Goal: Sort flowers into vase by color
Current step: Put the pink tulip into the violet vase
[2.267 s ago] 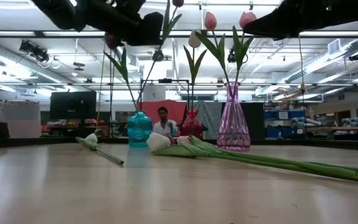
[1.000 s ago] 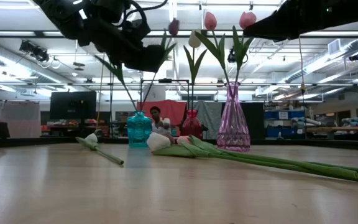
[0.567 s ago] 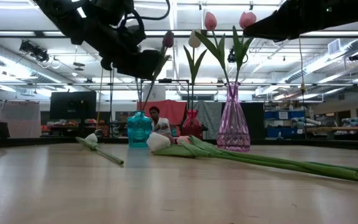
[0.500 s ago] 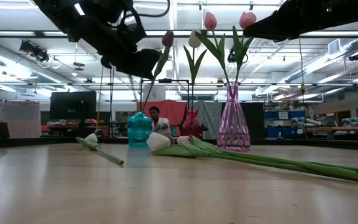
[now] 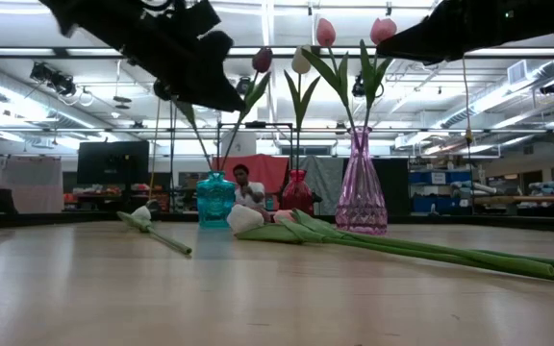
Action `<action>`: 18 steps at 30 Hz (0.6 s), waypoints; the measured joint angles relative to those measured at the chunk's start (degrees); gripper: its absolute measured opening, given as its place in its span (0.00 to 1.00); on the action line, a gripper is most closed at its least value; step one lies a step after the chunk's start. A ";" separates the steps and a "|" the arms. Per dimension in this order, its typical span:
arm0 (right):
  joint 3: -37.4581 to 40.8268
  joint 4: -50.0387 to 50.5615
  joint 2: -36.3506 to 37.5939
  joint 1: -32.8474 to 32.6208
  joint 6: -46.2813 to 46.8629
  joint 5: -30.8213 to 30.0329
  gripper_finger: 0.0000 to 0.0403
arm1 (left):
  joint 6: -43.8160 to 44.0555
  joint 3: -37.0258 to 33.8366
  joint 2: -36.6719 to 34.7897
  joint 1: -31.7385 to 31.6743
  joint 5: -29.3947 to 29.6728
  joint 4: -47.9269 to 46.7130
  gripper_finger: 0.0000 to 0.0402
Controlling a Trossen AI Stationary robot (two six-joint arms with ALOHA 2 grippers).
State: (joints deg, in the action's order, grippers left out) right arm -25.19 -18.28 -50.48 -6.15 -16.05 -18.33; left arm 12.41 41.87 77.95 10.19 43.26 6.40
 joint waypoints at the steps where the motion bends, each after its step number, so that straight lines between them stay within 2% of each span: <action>1: 0.00 0.00 0.00 0.00 0.00 0.00 0.37 | 1.68 0.00 0.00 0.99 -1.45 -1.46 0.41; 6: 0.00 -0.75 -0.02 0.04 0.44 0.01 0.37 | 4.37 0.00 0.04 4.27 -4.71 -5.63 0.41; 10: -0.02 -1.62 -0.27 0.04 6.65 1.68 0.37 | 3.77 0.00 0.04 5.63 -5.02 -7.79 0.41; 18: -0.04 -2.41 -6.15 -1.86 21.74 4.52 0.36 | -9.01 -0.12 -3.32 9.42 -3.88 -11.46 0.41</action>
State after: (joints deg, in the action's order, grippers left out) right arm -25.23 -20.69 -56.63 -8.02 5.68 -13.81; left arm 3.40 41.75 74.63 19.61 39.38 -5.05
